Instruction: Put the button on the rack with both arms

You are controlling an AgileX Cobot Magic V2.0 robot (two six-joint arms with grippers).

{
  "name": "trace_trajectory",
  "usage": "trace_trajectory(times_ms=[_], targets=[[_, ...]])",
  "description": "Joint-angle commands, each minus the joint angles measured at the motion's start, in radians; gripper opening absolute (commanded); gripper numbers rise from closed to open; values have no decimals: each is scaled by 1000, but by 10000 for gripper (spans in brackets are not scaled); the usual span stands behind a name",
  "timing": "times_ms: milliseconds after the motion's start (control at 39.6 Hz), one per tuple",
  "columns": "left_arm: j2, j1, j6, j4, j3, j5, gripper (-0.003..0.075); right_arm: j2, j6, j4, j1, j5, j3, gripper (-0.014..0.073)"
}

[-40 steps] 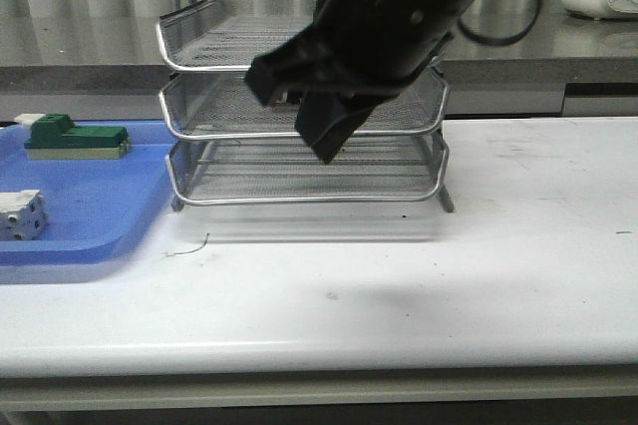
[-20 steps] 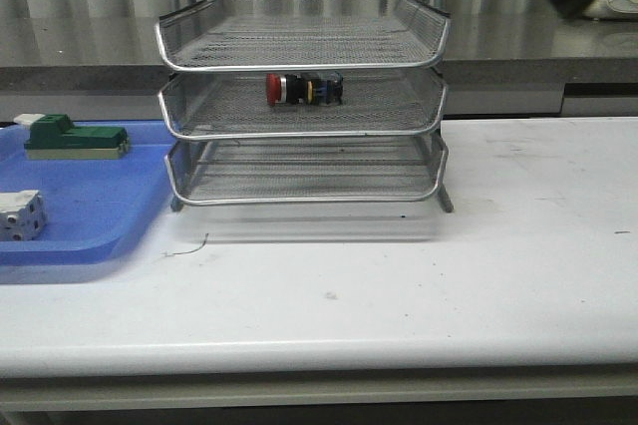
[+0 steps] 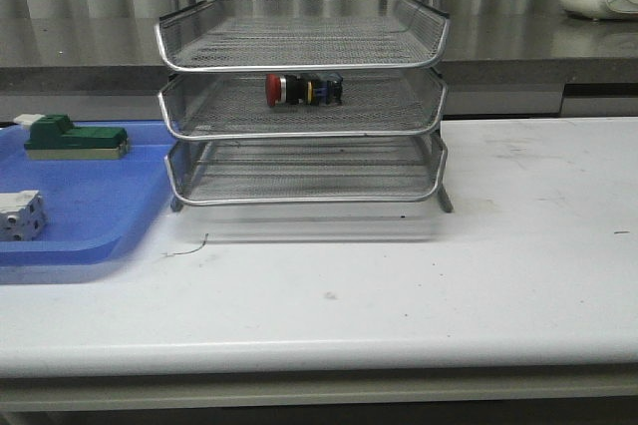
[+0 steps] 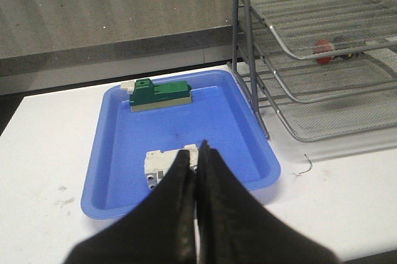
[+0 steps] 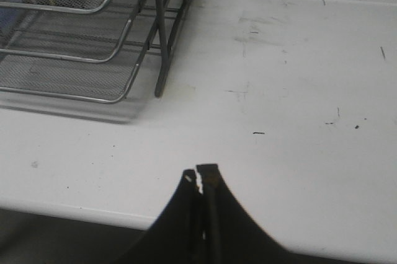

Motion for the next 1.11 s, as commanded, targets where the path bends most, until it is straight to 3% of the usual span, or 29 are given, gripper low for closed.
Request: trace_trajectory(times_ms=[0,227,1086], targets=[[12,3,-9,-12,-27,-82,-19,-99,0,6,-7,-84,36,-60],[12,3,-9,-12,-27,-82,-19,-233,0,6,-7,-88,109,-60],[12,3,-9,-12,-27,-82,-19,-237,0,6,-7,-80,109,-60]])
